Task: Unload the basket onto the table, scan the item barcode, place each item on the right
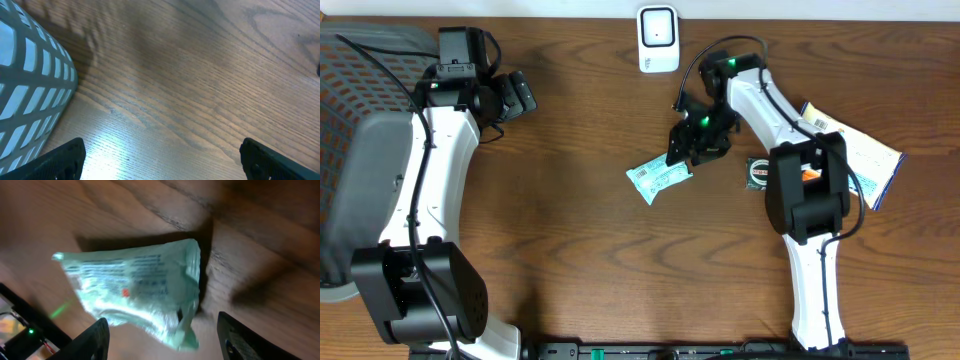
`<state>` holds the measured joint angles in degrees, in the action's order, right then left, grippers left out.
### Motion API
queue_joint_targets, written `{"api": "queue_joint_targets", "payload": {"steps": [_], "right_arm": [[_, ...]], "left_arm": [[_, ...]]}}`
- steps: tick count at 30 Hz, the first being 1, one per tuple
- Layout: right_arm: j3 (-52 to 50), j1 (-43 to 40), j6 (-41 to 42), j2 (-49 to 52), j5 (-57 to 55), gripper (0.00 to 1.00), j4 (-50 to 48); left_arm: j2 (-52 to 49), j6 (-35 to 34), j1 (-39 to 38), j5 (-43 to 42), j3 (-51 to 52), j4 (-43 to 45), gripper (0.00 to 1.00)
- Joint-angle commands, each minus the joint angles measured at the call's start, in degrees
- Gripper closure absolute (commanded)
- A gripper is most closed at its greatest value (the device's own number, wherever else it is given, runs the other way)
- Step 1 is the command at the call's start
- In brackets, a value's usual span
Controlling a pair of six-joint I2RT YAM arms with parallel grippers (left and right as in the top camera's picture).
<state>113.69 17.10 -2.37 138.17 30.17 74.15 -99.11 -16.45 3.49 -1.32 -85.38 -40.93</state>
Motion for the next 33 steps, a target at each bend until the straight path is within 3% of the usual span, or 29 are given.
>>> {"api": "queue_joint_targets", "payload": {"steps": [1,8,13,18,25,33], "right_arm": [[-0.15,1.84,-0.9,1.29,1.46,0.38,-0.87],[-0.22,3.63,-0.2,4.11,1.22,0.4,-1.09],[-0.24,4.61,0.63,8.15,1.29,0.49,-1.14],[-0.24,4.63,1.05,11.43,2.23,0.99,-1.53],[0.26,3.74,0.74,10.93,7.13,0.99,-1.92],[0.28,1.18,-6.54,2.69,17.03,0.99,0.48]], "left_arm": [[0.72,0.79,-0.07,0.55,-1.14,-0.2,0.02],[0.72,0.79,-0.07,0.55,-1.14,-0.2,0.02],[0.72,0.79,-0.07,0.55,-1.14,-0.2,0.02],[0.72,0.79,-0.07,0.55,-1.14,-0.2,0.03],[0.72,0.79,-0.07,0.55,-1.14,-0.2,0.02],[0.72,0.79,-0.07,0.55,-1.14,-0.2,0.02]]}}
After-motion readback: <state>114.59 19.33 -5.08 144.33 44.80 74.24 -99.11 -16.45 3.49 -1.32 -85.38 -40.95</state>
